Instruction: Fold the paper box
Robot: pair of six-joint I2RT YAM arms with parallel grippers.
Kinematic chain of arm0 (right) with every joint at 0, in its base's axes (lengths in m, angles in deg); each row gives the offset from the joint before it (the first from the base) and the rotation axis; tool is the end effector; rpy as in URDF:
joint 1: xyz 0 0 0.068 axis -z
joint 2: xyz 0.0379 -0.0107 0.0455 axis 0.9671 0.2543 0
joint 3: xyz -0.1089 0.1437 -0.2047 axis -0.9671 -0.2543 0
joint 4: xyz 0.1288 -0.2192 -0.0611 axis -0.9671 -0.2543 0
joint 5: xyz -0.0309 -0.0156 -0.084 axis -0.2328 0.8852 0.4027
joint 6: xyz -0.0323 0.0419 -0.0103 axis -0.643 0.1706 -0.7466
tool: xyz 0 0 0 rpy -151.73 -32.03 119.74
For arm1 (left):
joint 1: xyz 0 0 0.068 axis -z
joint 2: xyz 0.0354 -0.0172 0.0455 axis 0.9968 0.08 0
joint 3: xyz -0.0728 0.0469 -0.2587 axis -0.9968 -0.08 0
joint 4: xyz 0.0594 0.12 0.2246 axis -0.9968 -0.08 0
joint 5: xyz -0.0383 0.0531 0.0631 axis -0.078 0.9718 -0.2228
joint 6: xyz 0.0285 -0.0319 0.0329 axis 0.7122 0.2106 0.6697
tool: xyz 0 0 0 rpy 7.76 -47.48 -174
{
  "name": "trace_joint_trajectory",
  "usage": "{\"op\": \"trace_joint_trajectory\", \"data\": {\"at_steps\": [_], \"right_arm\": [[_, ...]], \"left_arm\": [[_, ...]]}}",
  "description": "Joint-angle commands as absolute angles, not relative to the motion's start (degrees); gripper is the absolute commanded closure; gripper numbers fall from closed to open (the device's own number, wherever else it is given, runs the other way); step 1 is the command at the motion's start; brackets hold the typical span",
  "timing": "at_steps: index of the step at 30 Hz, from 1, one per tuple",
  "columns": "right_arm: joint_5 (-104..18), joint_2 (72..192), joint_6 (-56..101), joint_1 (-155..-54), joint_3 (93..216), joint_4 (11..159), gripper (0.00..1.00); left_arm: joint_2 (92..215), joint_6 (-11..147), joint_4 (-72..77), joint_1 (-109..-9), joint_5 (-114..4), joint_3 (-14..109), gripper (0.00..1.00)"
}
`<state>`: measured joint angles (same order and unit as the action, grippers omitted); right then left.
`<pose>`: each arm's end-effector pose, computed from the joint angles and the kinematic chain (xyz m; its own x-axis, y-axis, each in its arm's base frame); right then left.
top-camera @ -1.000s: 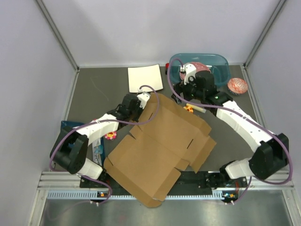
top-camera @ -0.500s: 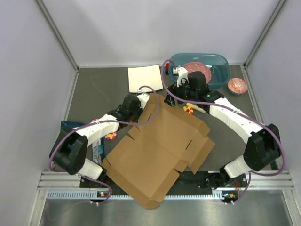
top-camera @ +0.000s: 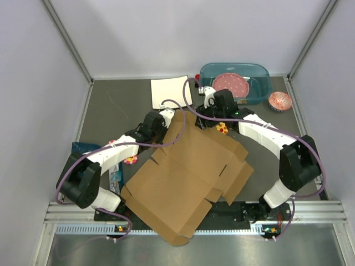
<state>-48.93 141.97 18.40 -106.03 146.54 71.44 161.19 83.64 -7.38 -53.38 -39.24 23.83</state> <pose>0.3049 0.1914 0.2695 -0.5573 -0.2767 -0.7829 -0.6305 0.7545 0.1821 0.2604 -0.1576 0.2150 -0.5331 0.4159 -0.7368 0.4837 0.8643 0.1378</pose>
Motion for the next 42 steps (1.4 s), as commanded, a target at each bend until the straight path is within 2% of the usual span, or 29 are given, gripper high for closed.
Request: {"op": "trace_joint_trajectory", "data": {"at_steps": [1, 4, 10, 19, 24, 29, 32, 42], "right_arm": [[-49.67, 144.1, 18.51, -107.35, 149.04, 72.87, 0.53], [-49.06, 145.6, 19.22, -108.05, 150.18, 71.64, 0.75], [-41.26, 141.92, 17.03, -109.8, 149.83, 72.08, 0.9], [-31.83, 137.43, 8.32, -111.48, 148.08, 72.34, 0.97], [-28.58, 136.29, 5.08, -111.48, 146.94, 73.83, 1.0], [-28.66, 134.44, 3.66, -111.57, 144.21, 75.77, 1.0], [-28.23, 133.74, 3.14, -111.91, 143.07, 76.38, 1.0], [-12.6, 131.54, -6.53, -118.86, 138.06, 82.01, 1.0]], "left_arm": [[159.2, 80.58, -6.49, -53.16, -39.5, 23.79, 1.0], [159.64, 79.87, -7.45, -53.16, -39.23, 24.58, 1.0], [157.8, 73.91, -5.62, -52.72, -39.4, 24.15, 1.0], [149.62, 63.8, 7.21, -52.37, -44.59, 16.33, 0.96], [148.04, 60.89, 9.33, -52.02, -46.35, 15.62, 0.85], [145.84, 61.23, 9.07, -52.02, -46.17, 14.74, 0.81], [145.49, 61.94, 8.37, -52.02, -46.09, 14.48, 0.8], [145.4, 60.8, 8.63, -52.02, -45.12, 12.11, 0.81]]}}
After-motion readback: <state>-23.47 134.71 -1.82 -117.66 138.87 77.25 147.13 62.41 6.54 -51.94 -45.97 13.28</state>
